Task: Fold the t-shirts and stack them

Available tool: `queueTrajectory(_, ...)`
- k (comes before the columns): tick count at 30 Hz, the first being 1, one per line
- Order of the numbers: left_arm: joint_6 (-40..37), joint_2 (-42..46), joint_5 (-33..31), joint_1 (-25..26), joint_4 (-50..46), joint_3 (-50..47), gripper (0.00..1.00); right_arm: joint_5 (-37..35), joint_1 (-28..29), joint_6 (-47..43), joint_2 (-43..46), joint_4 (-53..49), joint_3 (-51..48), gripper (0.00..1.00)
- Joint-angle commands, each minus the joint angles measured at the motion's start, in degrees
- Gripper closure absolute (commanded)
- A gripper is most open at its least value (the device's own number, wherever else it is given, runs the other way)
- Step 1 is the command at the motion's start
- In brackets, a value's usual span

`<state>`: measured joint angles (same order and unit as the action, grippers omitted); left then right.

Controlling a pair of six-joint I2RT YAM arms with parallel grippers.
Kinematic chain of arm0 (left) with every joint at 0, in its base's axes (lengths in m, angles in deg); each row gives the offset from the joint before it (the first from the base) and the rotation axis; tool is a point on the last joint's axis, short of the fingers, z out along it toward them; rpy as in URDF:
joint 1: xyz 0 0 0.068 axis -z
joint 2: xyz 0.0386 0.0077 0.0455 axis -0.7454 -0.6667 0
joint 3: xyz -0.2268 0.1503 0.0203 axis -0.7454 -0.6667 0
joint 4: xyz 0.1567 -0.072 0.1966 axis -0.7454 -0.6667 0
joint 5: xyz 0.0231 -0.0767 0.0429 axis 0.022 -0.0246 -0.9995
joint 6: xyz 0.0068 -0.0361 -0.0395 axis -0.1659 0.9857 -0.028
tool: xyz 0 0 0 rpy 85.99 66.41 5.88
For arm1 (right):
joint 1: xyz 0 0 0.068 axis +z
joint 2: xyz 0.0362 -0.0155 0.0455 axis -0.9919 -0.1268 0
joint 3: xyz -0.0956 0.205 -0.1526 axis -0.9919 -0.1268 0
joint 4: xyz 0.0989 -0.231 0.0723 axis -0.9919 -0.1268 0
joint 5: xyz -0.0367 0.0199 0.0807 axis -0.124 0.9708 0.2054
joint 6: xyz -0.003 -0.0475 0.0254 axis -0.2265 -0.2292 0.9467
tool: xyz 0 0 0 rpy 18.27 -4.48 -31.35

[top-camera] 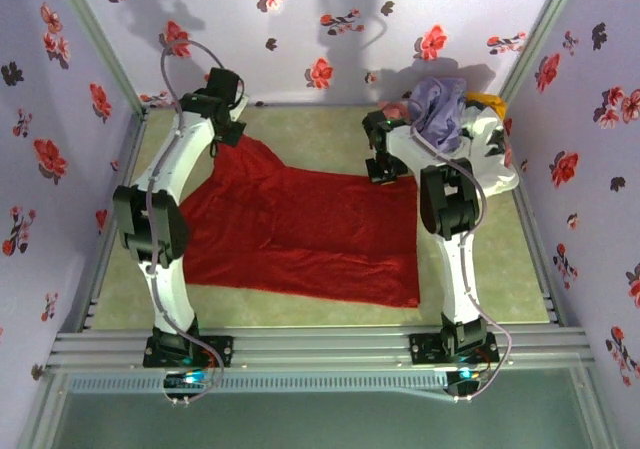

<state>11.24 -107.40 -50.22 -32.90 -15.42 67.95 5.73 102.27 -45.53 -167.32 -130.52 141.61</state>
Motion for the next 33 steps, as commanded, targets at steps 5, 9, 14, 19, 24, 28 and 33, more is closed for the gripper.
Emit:
queueTrajectory(5, 2.0, 5.1, -0.9, -0.4, 1.3, -4.6, 1.0, -0.8, 1.2, 2.0, 8.3, 3.2, -6.8, 1.0)
queueTrajectory(9, 2.6, 7.0, -1.0, -0.7, 1.4, -6.7, 1.0, -0.7, 1.6, 3.0, 11.0, 4.2, -10.1, 1.0)
queueTrajectory(14, 3.3, 10.4, -1.0, -1.1, 1.6, -10.6, 1.0, 0.8, 2.0, 5.4, 14.7, 6.0, -15.9, 1.0)
queueTrajectory(19, 4.7, 14.4, -0.9, -1.1, 2.3, -15.6, 1.0, 2.2, 2.8, 7.5, 18.1, 8.0, -22.2, 1.0)
queueTrajectory(24, 6.4, 17.6, -1.4, -1.3, 2.0, -19.9, 1.0, 2.4, 5.1, 8.2, 21.1, 9.6, -27.5, 1.0)
queueTrajectory(28, 8.2, 19.1, -1.3, -1.5, 1.1, -22.5, 1.0, 2.0, 6.3, 10.1, 23.6, 10.2, -31.4, 1.0)
queueTrajectory(33, 9.7, 20.5, -1.3, -1.5, -0.1, -24.8, 1.0, 1.9, 7.9, 12.3, 27.4, 11.5, -36.7, 1.0)
